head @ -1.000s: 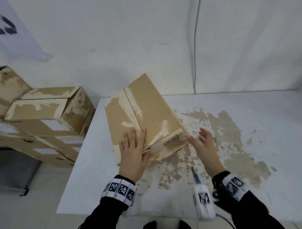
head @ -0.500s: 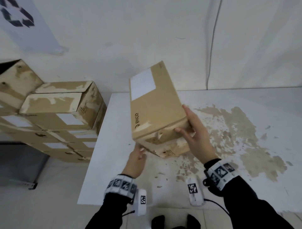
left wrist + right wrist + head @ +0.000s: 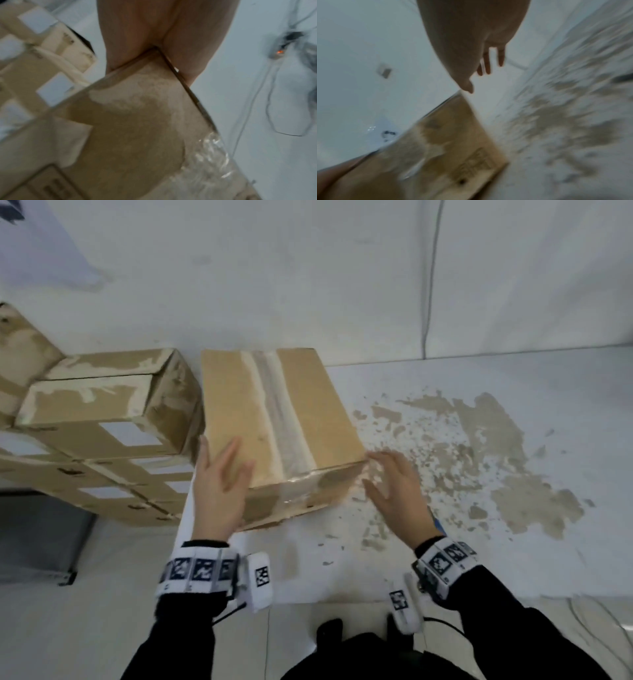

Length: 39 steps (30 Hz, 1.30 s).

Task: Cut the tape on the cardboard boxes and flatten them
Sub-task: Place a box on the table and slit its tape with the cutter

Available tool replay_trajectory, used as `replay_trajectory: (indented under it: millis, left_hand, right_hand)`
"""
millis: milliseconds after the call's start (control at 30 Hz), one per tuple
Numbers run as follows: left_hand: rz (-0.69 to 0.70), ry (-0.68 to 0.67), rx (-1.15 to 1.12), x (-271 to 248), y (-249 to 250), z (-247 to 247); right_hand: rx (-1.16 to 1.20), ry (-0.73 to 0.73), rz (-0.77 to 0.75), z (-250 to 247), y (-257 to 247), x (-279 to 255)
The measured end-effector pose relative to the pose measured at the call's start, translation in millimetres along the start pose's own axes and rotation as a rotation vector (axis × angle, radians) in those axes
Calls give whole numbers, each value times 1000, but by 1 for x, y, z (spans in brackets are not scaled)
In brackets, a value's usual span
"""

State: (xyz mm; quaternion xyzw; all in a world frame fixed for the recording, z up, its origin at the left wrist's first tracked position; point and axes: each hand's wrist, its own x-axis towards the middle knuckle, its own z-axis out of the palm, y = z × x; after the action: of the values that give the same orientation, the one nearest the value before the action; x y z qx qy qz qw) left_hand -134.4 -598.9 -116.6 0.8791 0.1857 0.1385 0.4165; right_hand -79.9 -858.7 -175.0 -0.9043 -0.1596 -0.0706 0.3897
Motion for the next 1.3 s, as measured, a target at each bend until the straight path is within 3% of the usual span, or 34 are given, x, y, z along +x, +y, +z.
replay_trajectory:
  millis: [67,133,200,300,400,533,667,800,1033,1300]
  left_hand:
    - [-21,14,-56,1,-21,4]
    - [-39,26,-83,-4,-36,15]
    - [-74,50,-109,-14,-43,29]
    - [-78,88,-89,-25,-40,43]
    - [-84,102,-74,-23,-42,44]
    - [-50,72,55,-22,-45,37]
    - [86,-22,308,-8,-50,16]
    - [296,-160,338,28,-60,-16]
    - [428,-369,571,90,-71,-18]
    - [522,-327,519,91,-85,-9]
  right_hand:
    - [-202,9,369,-23,53,-25]
    - [-406,-236,752,-37,100,-52]
    - [-481,-497,912,-42,129,-70]
    - [-433,-559,821,-43,136,-67]
    - [-219,-463,717,-45,117,-41]
    - [53,-353,486,-57,43,17]
    - [126,-420,163,-51,-54,81]
    - [14,-484,-14,-5,-123,139]
    - [-488,-560,-11,69,-176,199]
    - [-629,-519,-9,102,-181,220]
